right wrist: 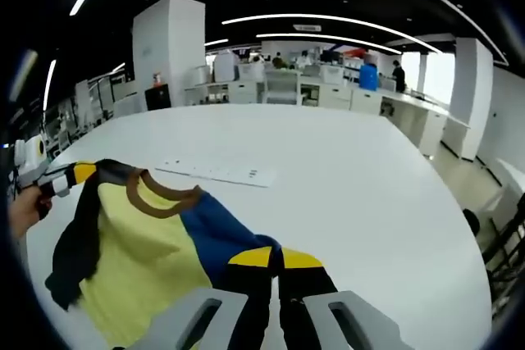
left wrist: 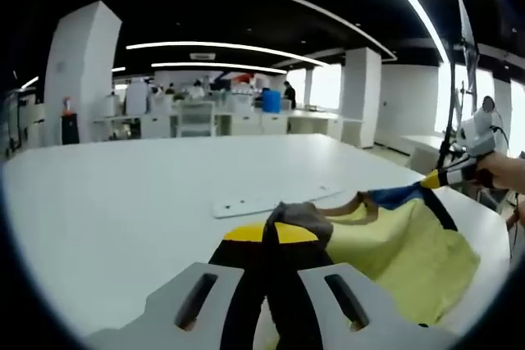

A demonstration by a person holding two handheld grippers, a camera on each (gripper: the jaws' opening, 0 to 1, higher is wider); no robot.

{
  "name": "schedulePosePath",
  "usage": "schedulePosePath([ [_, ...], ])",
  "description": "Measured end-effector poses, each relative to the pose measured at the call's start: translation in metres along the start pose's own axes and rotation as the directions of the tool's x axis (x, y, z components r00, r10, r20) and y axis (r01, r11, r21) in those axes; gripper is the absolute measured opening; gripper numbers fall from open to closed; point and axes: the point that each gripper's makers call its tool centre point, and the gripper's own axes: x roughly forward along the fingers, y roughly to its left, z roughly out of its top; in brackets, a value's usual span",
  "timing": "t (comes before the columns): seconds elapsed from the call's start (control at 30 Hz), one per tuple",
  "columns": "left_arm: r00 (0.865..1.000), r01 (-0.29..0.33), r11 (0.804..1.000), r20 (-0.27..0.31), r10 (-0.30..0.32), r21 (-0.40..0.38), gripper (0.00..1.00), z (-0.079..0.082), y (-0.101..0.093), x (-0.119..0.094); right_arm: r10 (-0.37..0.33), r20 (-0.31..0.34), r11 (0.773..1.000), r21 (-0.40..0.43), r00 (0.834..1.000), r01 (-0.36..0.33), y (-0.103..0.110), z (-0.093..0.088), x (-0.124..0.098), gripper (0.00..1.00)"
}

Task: Fold the garment on the visible template until the final outline fits inside the template.

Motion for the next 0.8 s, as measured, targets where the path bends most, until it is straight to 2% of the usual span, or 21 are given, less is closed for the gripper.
schedulePosePath([
  [0.13,1.0,-0.004,0.998,-0.025,0.005,0.063,0.0,-0.012,0.0,0.018,-0.001,-0.012,0.999,0.044,1.0,0.001,-0.002,-0.004,0.015,0.0],
  [0.23,0.999,0.002,0.999,-0.052,0.0,0.035,0.0,-0.024,0.0,0.028,-0.016,-0.033,0.999,0.05,0.999,0.018,-0.006,-0.011,0.024,0.0],
  [0.3,0.996,-0.03,0.997,-0.079,0.036,0.071,0.0,-0.031,0.004,0.03,0.005,-0.037,0.998,0.065,0.999,-0.002,-0.005,-0.014,0.029,0.0],
  [0.53,0.994,-0.02,0.998,-0.105,0.027,0.067,0.0,-0.042,0.007,0.041,0.002,-0.092,0.999,0.043,0.996,0.002,-0.01,-0.03,0.045,0.0],
  [0.63,0.993,-0.033,0.997,-0.114,0.04,0.063,0.01,-0.043,0.01,0.039,-0.002,-0.105,0.999,0.043,0.995,0.006,-0.01,-0.033,0.045,0.0],
  [0.7,0.992,-0.05,0.996,-0.112,0.058,0.068,0.01,-0.04,0.016,0.035,0.02,-0.115,0.999,0.051,0.993,-0.014,-0.007,-0.035,0.045,0.0],
  [0.73,0.992,-0.055,0.997,-0.109,0.06,0.057,0.04,-0.038,0.018,0.033,0.028,-0.114,0.998,0.061,0.993,-0.021,-0.007,-0.034,0.043,0.0],
  [0.8,0.992,-0.065,0.997,-0.105,0.068,0.031,0.13,-0.036,0.023,0.029,0.043,-0.112,0.997,0.074,0.993,-0.035,-0.004,-0.033,0.04,0.06],
])
